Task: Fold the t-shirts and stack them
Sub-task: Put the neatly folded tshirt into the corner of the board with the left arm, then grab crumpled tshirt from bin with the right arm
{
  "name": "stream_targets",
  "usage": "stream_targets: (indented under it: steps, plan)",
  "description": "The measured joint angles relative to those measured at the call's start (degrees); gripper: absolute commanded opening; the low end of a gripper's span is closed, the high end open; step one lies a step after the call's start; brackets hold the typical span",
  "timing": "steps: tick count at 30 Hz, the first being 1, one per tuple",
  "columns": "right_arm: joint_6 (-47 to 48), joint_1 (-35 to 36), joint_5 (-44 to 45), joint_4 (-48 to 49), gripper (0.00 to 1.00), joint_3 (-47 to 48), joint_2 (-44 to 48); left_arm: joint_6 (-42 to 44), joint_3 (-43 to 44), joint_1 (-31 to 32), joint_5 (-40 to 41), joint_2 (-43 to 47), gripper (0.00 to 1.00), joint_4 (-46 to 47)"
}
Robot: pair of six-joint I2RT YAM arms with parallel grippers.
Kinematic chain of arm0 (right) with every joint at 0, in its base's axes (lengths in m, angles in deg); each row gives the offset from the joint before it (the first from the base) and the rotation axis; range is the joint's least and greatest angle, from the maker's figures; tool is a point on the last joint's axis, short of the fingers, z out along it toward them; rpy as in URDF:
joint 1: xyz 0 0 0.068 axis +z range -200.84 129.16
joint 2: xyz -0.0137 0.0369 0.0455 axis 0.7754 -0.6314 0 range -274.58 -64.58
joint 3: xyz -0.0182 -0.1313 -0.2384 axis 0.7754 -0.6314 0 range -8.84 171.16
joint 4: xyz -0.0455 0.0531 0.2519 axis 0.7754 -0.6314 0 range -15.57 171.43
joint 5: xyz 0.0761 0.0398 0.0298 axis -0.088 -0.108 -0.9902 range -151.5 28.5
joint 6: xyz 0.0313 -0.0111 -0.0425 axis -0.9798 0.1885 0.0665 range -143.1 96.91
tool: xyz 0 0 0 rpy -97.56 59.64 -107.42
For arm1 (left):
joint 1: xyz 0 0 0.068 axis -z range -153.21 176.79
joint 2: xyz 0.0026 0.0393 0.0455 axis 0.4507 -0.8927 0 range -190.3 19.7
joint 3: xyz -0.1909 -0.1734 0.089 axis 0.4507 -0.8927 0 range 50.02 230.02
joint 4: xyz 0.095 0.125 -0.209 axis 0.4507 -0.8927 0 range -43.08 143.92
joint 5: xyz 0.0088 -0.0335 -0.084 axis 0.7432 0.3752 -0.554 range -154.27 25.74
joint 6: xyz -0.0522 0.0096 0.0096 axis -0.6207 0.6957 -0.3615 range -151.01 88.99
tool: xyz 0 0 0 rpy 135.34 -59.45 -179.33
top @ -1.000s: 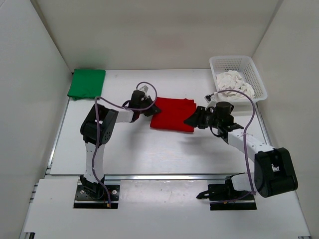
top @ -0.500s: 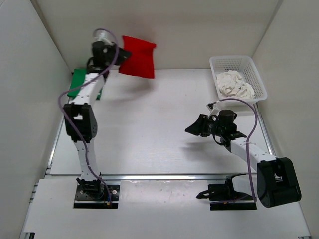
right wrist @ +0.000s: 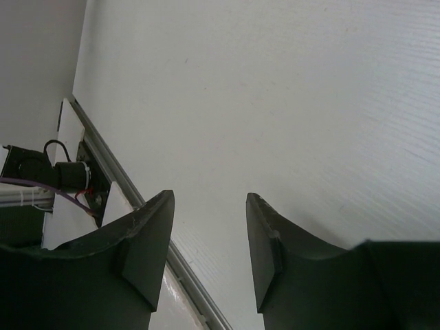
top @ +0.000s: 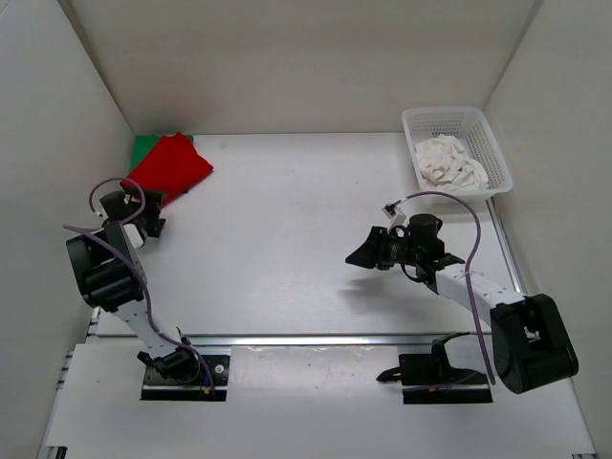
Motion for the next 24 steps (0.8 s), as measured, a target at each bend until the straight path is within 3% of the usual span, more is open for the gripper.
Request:
stream_targets:
  steps: [5, 8, 9, 11, 13, 14, 16, 21, 24]
  plan:
    - [-0.1, 0.8, 0.7, 0.0, 0.43, -0.9, 0.0, -0.2, -3.8, 0.1, 2.6, 8.3, 0.99, 0.8]
    - [0.3, 1.9, 3.3, -0.5, 0.22, -0.4, 0.0, -0.2, -4.5, 0.5, 4.5, 14.6, 0.99, 3.7]
    - [0.7, 2.2, 4.9, -1.8, 0.03, 0.8, -0.4, 0.2, -4.6, 1.1, 5.2, 16.4, 0.99, 4.5]
    - [1.7, 2.5, 8.8, -4.1, 0.0, 4.9, -2.2, 1.6, -4.6, 4.1, 6.5, 18.7, 0.99, 5.3]
    - [2.5, 1.7, 14.3, -6.6, 0.02, 11.4, -5.3, 4.3, -3.8, 10.2, 7.8, 19.9, 0.99, 4.8]
    - [2.9, 0.8, 17.5, -7.5, 0.11, 14.6, -6.9, 6.1, -2.9, 14.8, 8.5, 19.9, 0.98, 4.0]
    - [3.9, -2.0, 25.7, -8.6, 0.19, 20.9, -9.3, 10.1, -0.1, 25.8, 9.2, 19.3, 0.99, 2.5]
    - [7.7, -13.5, 36.3, -11.7, 0.2, 34.3, -15.1, 17.7, 4.1, 52.2, 8.8, 18.2, 0.98, 1.4]
    - [9.1, -21.3, 36.1, -12.3, 0.2, 40.8, -19.5, 19.8, 1.9, 61.9, 7.4, 18.1, 0.99, 2.4]
